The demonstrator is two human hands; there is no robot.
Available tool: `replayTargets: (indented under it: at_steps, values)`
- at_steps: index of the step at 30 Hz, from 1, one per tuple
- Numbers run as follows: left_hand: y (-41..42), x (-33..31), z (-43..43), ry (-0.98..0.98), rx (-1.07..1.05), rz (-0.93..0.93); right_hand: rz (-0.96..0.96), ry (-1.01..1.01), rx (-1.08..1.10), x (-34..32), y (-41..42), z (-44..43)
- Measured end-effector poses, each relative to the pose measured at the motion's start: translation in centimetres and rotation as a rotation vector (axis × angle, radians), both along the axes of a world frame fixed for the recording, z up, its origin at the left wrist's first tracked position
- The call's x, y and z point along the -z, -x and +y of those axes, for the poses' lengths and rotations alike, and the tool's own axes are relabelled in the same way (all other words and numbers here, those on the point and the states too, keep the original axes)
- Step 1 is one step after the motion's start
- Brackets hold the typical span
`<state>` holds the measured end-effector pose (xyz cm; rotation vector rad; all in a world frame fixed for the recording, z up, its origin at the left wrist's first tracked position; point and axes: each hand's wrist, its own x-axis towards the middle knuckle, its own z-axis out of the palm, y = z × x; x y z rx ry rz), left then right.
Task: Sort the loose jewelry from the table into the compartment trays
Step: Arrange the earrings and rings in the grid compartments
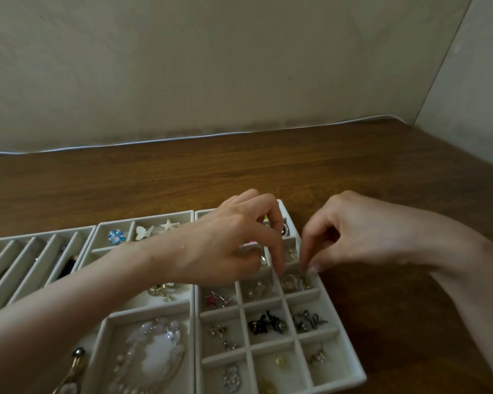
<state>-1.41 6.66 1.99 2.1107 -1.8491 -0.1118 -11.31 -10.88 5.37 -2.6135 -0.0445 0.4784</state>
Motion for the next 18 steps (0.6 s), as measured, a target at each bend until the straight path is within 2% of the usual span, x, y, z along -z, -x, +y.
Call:
replayTargets:
  at_steps: [7,18]
  values:
    - [1.1,0.4,0.2,-0.035,0.053,-0.1,-0.024,0.183,-0.001,0.6,0.0,1.6]
    - [0.5,-0.3,1.3,0.02,-0.053,-0.069,-0.133,0.295,-0.033,0.8,0.2,2.0]
